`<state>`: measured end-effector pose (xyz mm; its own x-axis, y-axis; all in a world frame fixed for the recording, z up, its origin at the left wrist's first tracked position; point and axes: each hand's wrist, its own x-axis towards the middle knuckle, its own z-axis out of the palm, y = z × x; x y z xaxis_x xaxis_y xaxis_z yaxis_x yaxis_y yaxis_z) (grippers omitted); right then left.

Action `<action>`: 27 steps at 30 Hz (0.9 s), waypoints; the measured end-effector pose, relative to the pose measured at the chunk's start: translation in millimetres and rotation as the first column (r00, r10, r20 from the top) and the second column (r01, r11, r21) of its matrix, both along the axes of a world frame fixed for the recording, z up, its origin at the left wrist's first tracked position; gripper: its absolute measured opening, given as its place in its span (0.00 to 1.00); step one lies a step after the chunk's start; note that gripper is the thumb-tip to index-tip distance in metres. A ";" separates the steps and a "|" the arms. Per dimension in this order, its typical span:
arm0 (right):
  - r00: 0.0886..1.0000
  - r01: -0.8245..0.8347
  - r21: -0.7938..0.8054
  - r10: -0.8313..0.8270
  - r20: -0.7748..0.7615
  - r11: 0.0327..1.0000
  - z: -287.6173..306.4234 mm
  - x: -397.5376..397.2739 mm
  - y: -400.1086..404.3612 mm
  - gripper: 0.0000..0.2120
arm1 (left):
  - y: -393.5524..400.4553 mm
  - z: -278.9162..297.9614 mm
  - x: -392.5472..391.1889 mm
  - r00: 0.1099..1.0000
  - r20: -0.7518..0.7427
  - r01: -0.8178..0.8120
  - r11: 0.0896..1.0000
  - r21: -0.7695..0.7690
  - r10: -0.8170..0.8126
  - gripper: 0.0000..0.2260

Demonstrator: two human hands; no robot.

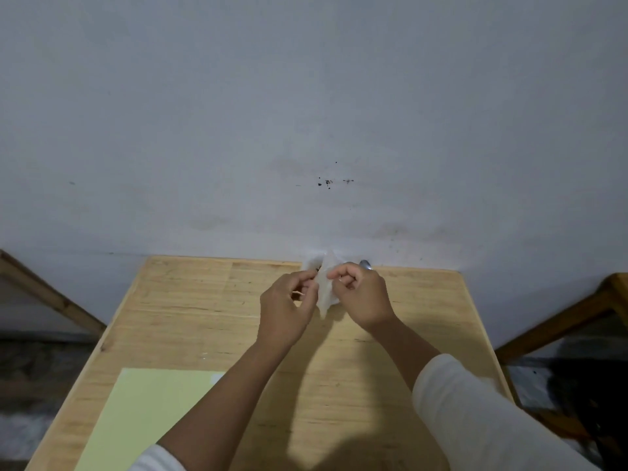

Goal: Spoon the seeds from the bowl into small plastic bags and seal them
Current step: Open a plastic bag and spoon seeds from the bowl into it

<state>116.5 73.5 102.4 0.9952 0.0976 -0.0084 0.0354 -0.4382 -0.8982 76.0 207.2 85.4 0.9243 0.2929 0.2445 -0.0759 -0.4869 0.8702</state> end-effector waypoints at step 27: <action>0.977 0.074 -0.449 -0.156 -0.147 0.890 -107.4 41.6 -76.9 0.07 | -0.1 -63.4 -4.3 0.987 -0.162 0.002 0.998 0.063 0.008 0.41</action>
